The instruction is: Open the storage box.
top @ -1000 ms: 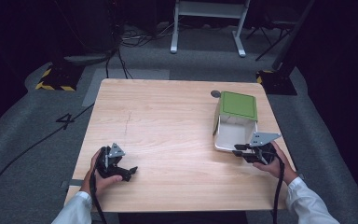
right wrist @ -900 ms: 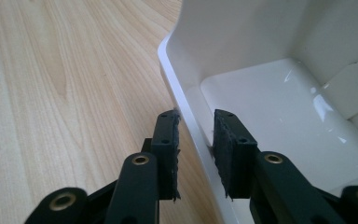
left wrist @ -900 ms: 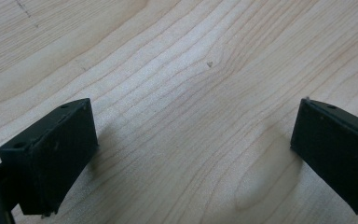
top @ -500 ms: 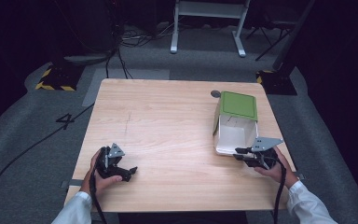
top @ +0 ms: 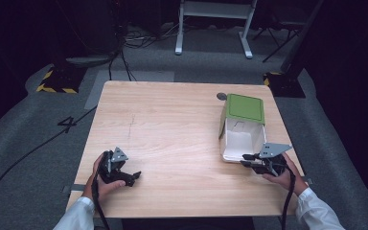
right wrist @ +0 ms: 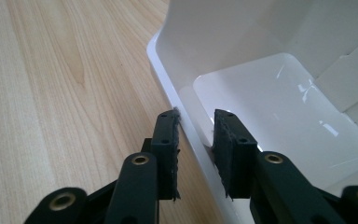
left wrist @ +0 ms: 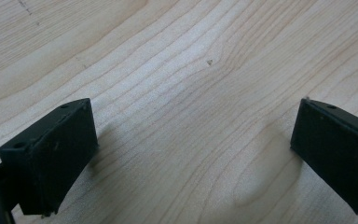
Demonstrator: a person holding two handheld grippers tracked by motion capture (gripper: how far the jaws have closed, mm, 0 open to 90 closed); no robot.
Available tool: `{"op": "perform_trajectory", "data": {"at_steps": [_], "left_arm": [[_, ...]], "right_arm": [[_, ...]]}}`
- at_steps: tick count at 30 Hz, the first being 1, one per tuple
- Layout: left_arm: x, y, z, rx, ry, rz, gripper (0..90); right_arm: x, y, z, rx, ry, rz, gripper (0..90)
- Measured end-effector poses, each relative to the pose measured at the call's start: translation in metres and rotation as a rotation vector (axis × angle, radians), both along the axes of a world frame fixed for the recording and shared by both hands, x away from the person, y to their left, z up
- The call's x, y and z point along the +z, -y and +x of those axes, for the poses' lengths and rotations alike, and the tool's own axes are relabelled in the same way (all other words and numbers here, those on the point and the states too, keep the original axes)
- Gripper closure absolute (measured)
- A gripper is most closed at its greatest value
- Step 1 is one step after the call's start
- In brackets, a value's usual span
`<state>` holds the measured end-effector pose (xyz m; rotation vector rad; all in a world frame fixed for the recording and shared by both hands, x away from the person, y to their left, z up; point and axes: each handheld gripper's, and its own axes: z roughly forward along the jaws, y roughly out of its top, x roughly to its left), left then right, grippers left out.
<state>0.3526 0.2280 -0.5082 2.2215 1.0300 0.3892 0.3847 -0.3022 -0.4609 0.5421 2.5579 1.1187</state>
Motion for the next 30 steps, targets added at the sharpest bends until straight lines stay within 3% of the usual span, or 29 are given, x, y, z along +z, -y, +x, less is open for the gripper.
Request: {"op": "perform_trajectory", "data": {"at_steps": [20,30], "left_arm": [[0.0,-0.0001,-0.0002,0.0,-0.001,0.0,0.5],[0.0002,-0.0004,-0.0004,0.0,0.002,0.003,0.5]], "right_arm": [[0.0005,-0.004,-0.0065,0.016,-0.01,-0.013,69.7],[0.0091,0.0027,-0.0084,0.005,0.011,0.028,59.8]]}}
